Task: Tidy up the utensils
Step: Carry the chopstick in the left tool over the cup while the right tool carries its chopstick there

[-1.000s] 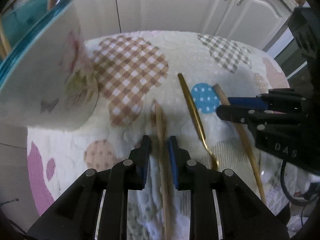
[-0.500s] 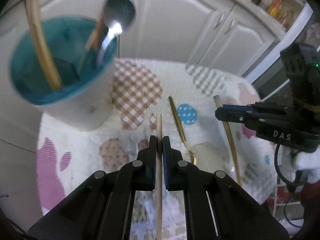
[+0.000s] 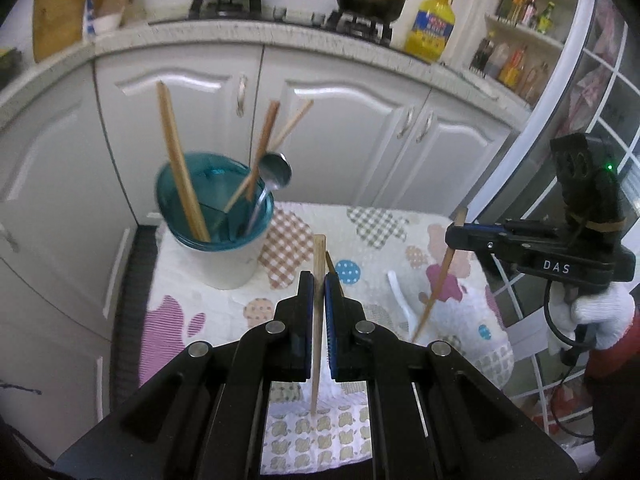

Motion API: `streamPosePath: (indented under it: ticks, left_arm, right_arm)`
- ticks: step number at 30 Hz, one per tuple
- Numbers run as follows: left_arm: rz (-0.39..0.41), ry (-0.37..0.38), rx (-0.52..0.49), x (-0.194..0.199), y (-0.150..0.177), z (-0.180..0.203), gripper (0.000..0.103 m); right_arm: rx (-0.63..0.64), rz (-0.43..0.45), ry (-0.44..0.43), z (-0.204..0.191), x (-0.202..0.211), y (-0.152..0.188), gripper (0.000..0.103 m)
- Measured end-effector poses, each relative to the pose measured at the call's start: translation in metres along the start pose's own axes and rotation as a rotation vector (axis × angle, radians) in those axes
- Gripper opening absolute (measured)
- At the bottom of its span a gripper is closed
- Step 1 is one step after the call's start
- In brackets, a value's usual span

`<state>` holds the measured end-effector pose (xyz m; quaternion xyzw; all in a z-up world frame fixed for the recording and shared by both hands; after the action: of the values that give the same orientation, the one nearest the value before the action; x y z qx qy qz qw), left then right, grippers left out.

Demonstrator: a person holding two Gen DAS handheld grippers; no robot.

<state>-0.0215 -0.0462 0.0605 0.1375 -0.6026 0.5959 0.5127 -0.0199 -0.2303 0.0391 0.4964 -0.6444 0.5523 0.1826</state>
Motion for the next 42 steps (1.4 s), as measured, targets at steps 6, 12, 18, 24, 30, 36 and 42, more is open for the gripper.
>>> streamPosePath:
  ticks: [6, 12, 18, 24, 30, 36, 42]
  left_arm:
    - [0.084, -0.015, -0.002, 0.049, -0.013, -0.007, 0.004]
    - [0.187, -0.048, 0.021, 0.093, -0.049, -0.023, 0.004]
    - [0.264, -0.103, 0.055, 0.115, -0.093, -0.046, 0.004]
    - [0.275, -0.163, 0.07, 0.102, -0.12, -0.068, 0.004]
    - [0.237, -0.213, 0.091, 0.065, -0.125, -0.086, 0.004]
    - [0.18, -0.235, 0.094, 0.025, -0.117, -0.095, 0.004]
    - [0.135, -0.239, 0.115, 0.001, -0.112, -0.103, 0.004]
  right_arm:
    - [0.053, 0.058, -0.008, -0.025, 0.026, -0.02, 0.007]
    - [0.109, 0.137, -0.006, -0.052, 0.053, -0.063, 0.007]
    - [0.16, 0.195, -0.003, -0.081, 0.066, -0.11, 0.007]
    - [0.169, 0.241, 0.011, -0.094, 0.061, -0.154, 0.007]
    - [0.154, 0.23, 0.031, -0.091, 0.021, -0.177, 0.007]
    - [0.115, 0.192, 0.031, -0.075, -0.024, -0.18, 0.007]
    - [0.058, 0.117, 0.017, -0.052, -0.06, -0.17, 0.007]
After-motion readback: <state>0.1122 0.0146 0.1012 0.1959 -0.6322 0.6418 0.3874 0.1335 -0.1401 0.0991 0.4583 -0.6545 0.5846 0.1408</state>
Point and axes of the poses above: each gripper's, at about its wrist camera, not at the fingertips, and x roughly against the way its jaws point, z to its right, y to its underside, the point moved 6 cm from there along -x, roughly the way its jaws point, and after that the axes turned 5 degrees about -z, right-handed, at the moved point
